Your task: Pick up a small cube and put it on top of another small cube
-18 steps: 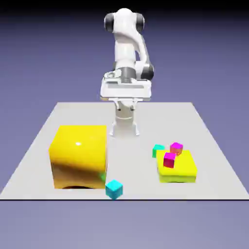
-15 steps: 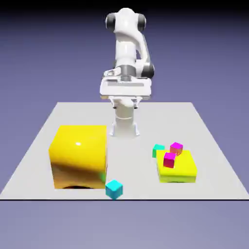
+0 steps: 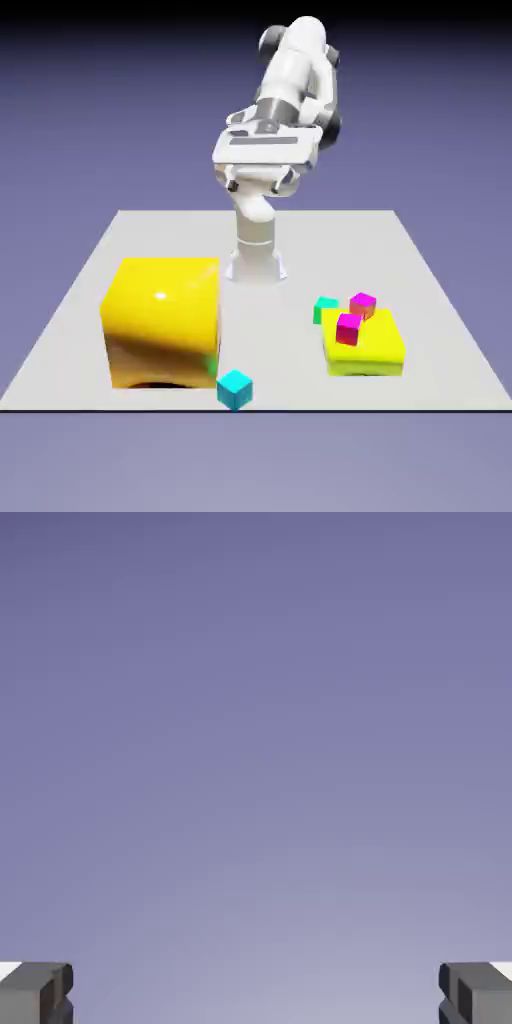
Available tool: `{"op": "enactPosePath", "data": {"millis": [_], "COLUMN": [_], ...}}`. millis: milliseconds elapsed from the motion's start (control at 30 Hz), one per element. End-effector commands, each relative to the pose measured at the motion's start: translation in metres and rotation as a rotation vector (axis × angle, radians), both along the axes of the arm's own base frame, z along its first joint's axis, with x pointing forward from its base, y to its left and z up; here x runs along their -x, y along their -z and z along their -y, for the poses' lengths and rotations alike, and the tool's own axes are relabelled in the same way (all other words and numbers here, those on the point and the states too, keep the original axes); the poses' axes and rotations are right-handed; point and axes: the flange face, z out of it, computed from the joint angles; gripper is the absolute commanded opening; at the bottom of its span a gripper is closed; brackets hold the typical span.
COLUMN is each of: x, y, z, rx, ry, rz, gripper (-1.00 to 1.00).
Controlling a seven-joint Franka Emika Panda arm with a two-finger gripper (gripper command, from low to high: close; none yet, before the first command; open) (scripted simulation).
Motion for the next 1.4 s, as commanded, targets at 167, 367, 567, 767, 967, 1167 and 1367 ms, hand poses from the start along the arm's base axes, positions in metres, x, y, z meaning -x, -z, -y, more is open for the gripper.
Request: {"op": "enactPosePath", "data": {"millis": [167, 367, 567, 767, 967, 1167, 1367], "x": [-0.025, -0.055, -0.087, -0.116, -0.137, -0.146, -0.144], "y": [0.008, 0.036, 0.083, 0.146, 0.221, 0.301, 0.365], "z": [-0.016, -0.027, -0.03, -0.024, -0.009, 0.008, 0.021], "rx": [-0.054, -0.105, -0.151, -0.191, -0.223, -0.242, -0.246], "ry": [0.212, 0.431, 0.663, 0.909, 1.172, 1.45, 1.678], "rz": [0.002, -0.008, -0.028, -0.061, -0.105, -0.161, -0.217], "gripper": [0.0, 0.0, 0.0, 0.0, 0.0, 0.0, 0.0]}}
